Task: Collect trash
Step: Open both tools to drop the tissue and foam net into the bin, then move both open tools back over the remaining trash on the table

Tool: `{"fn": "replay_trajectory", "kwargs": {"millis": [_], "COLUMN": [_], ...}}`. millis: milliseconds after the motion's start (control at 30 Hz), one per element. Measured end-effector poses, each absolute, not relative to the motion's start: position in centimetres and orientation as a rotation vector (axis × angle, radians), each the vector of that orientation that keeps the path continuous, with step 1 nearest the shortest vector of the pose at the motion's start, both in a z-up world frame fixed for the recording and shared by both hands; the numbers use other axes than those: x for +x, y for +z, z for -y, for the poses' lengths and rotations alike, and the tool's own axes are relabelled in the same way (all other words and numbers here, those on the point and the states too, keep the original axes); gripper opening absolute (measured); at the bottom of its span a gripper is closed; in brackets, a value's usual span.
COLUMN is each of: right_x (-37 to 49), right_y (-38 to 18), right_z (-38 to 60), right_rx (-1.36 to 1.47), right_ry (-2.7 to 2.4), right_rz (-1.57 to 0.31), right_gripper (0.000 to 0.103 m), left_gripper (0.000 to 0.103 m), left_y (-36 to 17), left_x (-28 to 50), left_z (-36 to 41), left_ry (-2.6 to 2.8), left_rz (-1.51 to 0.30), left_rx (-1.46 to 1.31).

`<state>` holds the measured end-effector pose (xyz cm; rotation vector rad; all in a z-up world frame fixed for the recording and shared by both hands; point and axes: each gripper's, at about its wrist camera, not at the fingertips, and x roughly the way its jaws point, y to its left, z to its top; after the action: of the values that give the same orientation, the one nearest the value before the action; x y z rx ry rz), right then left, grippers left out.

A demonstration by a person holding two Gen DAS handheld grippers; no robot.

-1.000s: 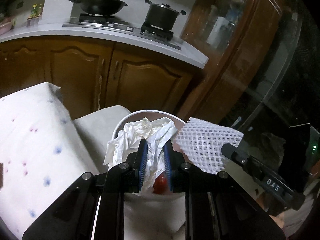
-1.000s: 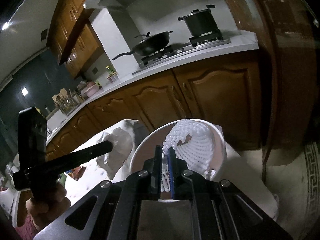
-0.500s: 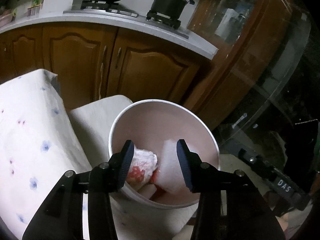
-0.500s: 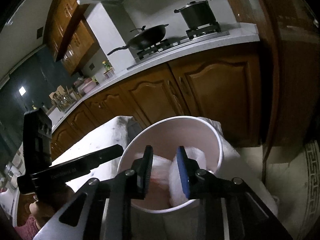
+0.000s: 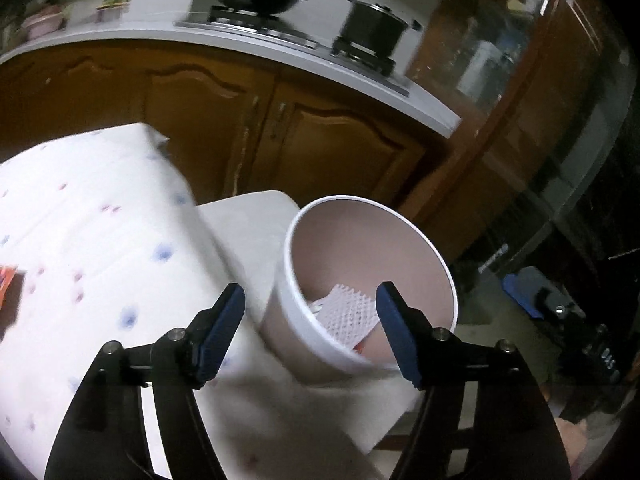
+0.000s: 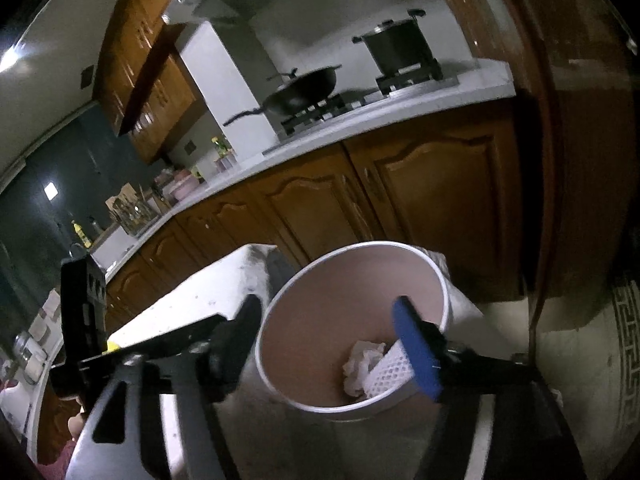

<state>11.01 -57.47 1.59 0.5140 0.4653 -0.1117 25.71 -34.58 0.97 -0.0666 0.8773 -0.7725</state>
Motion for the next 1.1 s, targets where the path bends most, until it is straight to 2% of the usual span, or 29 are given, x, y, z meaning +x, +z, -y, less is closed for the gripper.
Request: {"fn": "replay_trajectory", "kwargs": {"millis": [67, 233, 1100], "right_x": [10.6, 10.2, 12.7], "right_y": [2.0, 2.5, 1.9], "right_z": [56.8, 54.7, 39.0], "right_rx": [0.508, 0.511, 0.454], "right_ry": [-0.110, -0.079, 0.215], "right_rz": [-0.443, -0.434, -0.539], "right_gripper": [0.087, 0.091, 0.092], "left_gripper": [0.069, 0.075, 0.077], "left_y": [1.1, 1.8, 1.6], "left_x": [25.2, 23.8, 18.2], "left_z": [33.1, 29.1, 8.0], "left_ry": [-0.752, -0.690, -0.398], "left_rz": [-0.869, -0.836, -0.768], "left_rx": [-0.082, -0.098, -0.190]}}
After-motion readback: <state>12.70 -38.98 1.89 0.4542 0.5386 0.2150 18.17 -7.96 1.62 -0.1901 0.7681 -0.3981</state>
